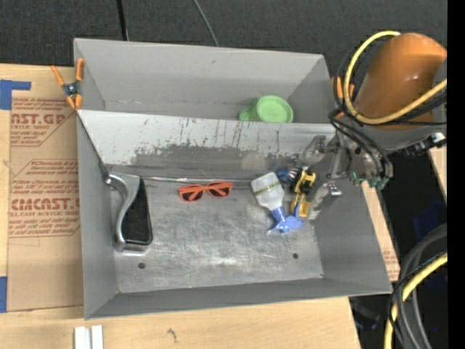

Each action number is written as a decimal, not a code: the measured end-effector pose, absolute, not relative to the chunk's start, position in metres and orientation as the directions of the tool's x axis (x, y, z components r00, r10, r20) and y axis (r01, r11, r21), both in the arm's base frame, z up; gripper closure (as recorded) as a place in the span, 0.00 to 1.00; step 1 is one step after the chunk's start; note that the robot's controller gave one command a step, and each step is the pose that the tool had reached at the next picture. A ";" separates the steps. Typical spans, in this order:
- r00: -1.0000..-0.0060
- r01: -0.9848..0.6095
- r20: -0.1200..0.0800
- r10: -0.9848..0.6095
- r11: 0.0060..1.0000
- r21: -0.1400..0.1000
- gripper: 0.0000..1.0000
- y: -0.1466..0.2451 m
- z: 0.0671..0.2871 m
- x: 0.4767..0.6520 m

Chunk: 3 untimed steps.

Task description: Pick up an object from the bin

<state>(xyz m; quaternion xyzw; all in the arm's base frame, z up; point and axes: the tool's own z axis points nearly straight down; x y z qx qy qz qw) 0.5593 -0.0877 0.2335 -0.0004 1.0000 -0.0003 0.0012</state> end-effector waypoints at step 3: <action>-0.994 0.113 -0.003 0.113 0.994 0.001 0.00 -0.102 0.126 0.551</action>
Offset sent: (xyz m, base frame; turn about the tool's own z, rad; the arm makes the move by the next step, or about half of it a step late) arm -0.0304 -0.0146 -0.0735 -0.0544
